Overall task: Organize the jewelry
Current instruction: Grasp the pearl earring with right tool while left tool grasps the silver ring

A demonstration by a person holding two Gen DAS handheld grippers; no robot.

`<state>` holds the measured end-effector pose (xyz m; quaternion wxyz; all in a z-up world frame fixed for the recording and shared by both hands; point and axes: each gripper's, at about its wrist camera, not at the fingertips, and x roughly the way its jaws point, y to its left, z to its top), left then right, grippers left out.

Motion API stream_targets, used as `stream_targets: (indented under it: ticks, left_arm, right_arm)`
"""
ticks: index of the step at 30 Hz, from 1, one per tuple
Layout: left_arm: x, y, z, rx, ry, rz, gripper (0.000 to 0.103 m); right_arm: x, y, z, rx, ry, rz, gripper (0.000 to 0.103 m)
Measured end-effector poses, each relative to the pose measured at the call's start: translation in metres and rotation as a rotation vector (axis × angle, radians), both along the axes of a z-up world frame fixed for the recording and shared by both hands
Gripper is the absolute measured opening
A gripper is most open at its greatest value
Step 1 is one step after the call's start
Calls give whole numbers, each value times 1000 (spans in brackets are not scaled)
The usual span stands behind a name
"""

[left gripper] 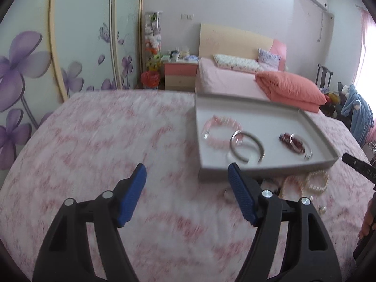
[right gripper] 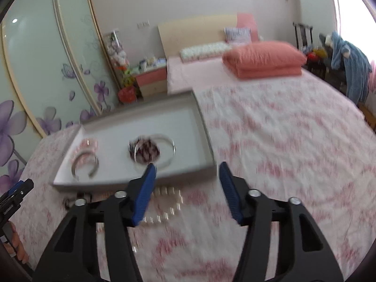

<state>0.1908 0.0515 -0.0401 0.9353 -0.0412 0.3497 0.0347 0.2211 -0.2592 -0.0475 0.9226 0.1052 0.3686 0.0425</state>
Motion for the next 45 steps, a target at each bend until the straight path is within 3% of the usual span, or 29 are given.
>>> stream_targets:
  ticks: [2,7,16,20,26,34,45]
  left_arm:
    - [-4,3,-4,-2,16,3,70]
    - [-13,4,-10,-6,28,-16,70]
    - [-20,-16,-11,-4,31,-98,70]
    - [-19,-28,-15,5,43,-141,70]
    - [-9,-45,-27,55,83,-171,68]
    - [1,-59,-50,178,178,-216,46]
    - [32,-72,-54,148,174,-270,35]
  right_arm:
    - [-9,8,-8,-4,28,68,38]
    - [-32,41,-23,-50,73,246,32]
    - [-41,75,-34,-136,93,338,26]
    - [-45,76,-36,-173,93,339,14]
    - [-38,55,-36,-140,104,242,14]
    - [-38,51,-36,-127,106,239,14]
    - [-37,49,-35,-107,108,238,14]
